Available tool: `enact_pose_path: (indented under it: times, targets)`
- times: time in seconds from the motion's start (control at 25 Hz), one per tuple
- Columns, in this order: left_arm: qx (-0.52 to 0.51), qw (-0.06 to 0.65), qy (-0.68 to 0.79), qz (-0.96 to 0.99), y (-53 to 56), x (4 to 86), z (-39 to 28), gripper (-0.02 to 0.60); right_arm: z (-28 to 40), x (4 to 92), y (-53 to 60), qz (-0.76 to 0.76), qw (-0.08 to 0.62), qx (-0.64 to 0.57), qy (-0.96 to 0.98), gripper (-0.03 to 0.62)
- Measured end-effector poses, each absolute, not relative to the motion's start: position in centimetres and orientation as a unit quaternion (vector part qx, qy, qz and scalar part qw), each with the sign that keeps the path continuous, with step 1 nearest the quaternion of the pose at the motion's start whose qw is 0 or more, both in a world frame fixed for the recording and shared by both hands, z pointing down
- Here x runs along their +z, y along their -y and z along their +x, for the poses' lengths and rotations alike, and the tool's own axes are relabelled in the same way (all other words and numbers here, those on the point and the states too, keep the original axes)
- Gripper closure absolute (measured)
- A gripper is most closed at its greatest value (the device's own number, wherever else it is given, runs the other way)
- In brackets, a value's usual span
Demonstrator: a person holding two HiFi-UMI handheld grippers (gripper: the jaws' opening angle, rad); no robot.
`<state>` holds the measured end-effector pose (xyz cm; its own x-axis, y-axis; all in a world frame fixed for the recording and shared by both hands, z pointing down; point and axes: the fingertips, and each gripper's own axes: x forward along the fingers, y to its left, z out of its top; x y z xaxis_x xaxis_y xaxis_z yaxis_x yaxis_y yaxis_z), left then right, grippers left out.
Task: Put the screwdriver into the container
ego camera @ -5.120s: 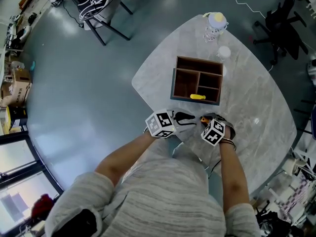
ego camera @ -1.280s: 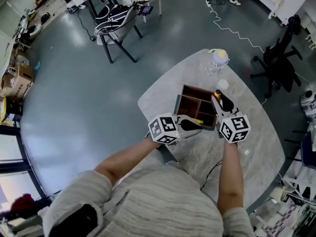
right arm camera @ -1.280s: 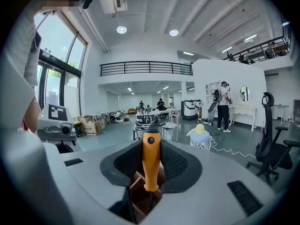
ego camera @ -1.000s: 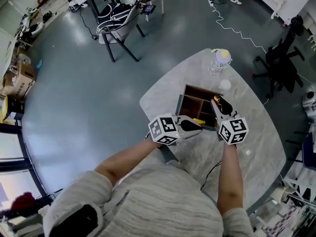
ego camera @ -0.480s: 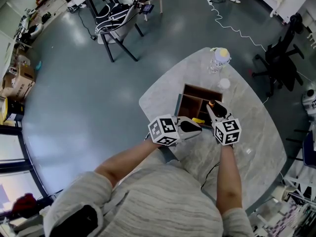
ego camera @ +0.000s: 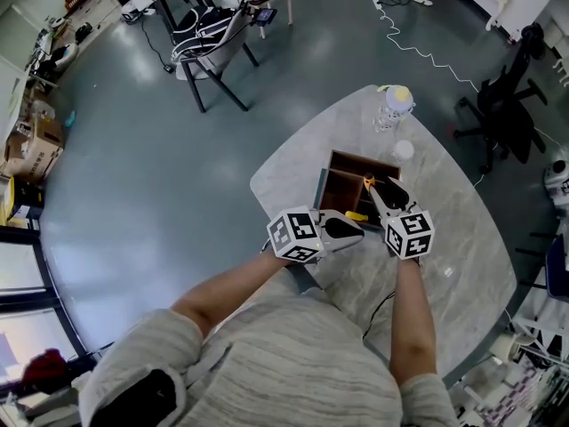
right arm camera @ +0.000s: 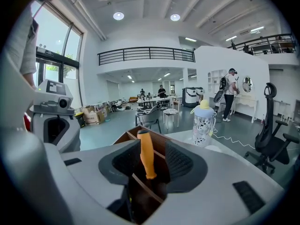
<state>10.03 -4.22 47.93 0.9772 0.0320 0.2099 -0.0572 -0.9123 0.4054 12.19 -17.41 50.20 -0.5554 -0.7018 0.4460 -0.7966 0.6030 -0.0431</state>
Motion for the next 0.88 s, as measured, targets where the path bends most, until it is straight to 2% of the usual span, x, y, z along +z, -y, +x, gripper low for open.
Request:
enact_pose_path:
  times: [0.8, 0.84, 0.88]
  targets:
    - [0.116, 0.209, 0.009, 0.971, 2.3, 49.1, 10.4, 0.566, 12.6, 48.2, 9.7, 0.435, 0.148, 0.127, 0.879, 0.472]
    - [0.115, 0.209, 0.010, 0.971, 2.2, 49.2, 10.6, 0.566, 12.7, 48.1, 9.2, 0.435, 0.144, 0.126, 0.880, 0.496]
    - [0.113, 0.209, 0.011, 0.971, 2.0, 49.2, 10.7, 0.566, 12.8, 47.8, 8.8, 0.436, 0.141, 0.124, 0.880, 0.554]
